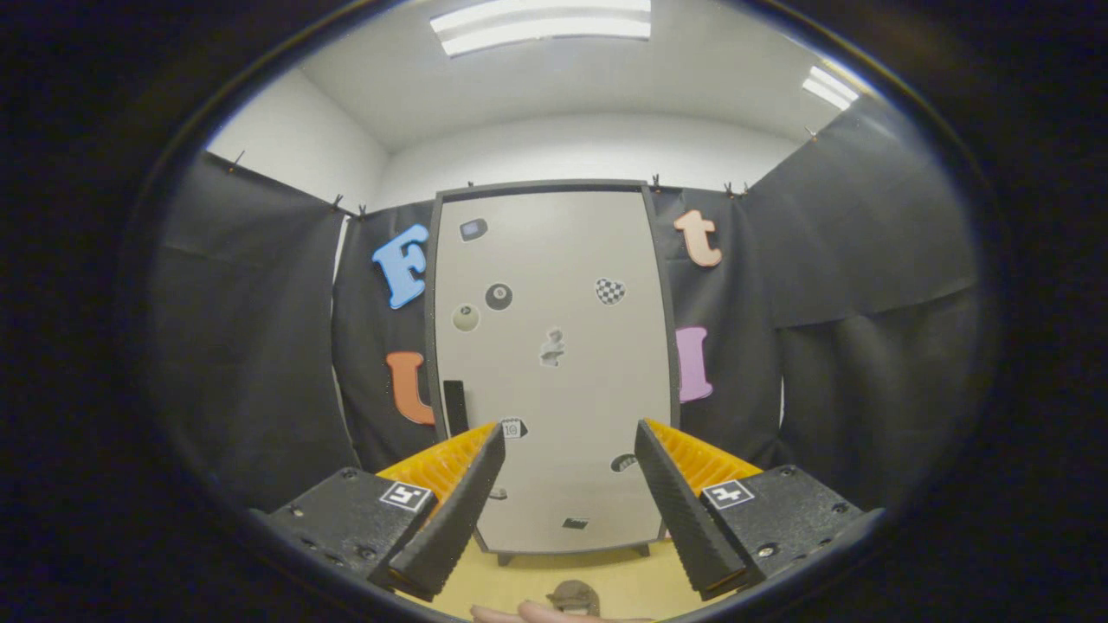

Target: Open the shoe cabinet door, grab the shoes and put them into the shoe cabinet, then close the shoe cabinet door.

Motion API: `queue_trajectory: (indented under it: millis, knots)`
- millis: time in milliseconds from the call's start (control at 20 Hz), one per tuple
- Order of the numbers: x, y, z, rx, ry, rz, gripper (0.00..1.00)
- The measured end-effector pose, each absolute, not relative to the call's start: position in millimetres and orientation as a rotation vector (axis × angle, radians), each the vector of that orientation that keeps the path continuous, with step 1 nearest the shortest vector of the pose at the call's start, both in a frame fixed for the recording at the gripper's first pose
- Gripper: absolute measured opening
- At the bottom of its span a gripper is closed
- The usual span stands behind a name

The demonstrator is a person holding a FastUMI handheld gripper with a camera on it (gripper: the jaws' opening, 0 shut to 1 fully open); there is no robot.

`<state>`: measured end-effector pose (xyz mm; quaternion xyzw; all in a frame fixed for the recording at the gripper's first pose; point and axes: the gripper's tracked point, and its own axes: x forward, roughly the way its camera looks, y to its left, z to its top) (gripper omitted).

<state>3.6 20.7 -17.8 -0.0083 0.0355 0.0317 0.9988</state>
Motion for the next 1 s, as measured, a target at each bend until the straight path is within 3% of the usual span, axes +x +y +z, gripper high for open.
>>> queue_trajectory:
  millis: [500, 1000]
  knots:
    - [33.4, 35.5, -51.8, 0.050, 0.173, 0.152, 0.99]
    - [128.8, 120.9, -78.4, -0.074, 0.159, 0.211, 0.99]
